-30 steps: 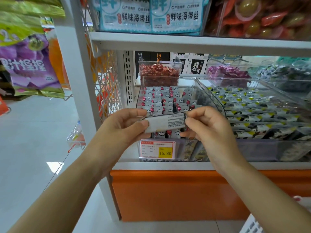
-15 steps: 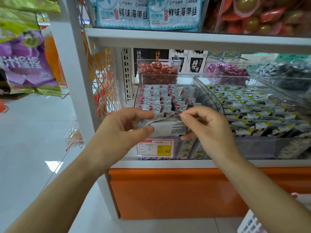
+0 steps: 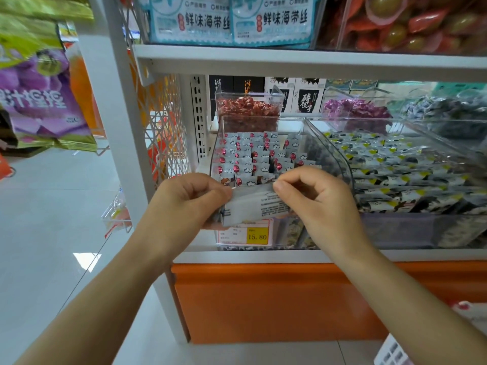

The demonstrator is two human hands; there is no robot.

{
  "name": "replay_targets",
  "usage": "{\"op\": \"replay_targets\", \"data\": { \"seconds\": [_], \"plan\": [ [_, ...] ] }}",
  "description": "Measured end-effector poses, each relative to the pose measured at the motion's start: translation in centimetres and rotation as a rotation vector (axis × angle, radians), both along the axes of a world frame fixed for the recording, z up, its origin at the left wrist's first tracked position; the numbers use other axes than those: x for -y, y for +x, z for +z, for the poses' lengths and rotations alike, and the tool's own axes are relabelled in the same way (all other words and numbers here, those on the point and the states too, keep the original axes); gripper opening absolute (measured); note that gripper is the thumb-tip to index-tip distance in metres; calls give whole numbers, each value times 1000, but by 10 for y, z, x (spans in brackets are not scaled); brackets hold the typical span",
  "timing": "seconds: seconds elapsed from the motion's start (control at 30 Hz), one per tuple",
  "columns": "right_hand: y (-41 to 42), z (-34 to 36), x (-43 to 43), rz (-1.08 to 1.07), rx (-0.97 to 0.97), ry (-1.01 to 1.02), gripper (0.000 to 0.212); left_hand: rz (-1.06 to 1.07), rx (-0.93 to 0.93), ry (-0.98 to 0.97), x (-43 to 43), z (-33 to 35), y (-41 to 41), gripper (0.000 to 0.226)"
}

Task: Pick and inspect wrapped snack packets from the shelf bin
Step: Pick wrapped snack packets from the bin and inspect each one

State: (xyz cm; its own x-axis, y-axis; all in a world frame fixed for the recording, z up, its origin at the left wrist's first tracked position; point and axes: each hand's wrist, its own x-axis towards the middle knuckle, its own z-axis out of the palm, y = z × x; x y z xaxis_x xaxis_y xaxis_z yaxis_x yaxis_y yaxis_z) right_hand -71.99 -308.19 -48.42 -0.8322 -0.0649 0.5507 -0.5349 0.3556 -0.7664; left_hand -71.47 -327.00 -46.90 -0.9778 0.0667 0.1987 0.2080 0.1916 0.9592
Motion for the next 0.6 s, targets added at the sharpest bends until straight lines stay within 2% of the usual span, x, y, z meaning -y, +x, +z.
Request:
{"op": "replay_targets", "data": {
  "seconds": [0.1,0.2,0.33,0.4,0.5,0.6],
  "plan": [
    [0,0,0,-24,55,-37,13,2,-12,-19,0,-2,0,17],
    [-1,1,-1,-51,132,-110,15,-22,-72,-131,-1,-2,1,14],
    [-2,1,-4,-15,245,-276,18,-66,-106,-250,-1,-2,3,37],
    [-3,0,-5,55,273,-309,14,-35,-148,-241,-1,-2,2,29],
    [-5,0,-5,182,290,-284,28,29,-188,-157,-1,-4,-3,15],
    [-7,3,-3,119,213,-262,27,125,-271,-269,0,-6,-11,39]
  ]
}}
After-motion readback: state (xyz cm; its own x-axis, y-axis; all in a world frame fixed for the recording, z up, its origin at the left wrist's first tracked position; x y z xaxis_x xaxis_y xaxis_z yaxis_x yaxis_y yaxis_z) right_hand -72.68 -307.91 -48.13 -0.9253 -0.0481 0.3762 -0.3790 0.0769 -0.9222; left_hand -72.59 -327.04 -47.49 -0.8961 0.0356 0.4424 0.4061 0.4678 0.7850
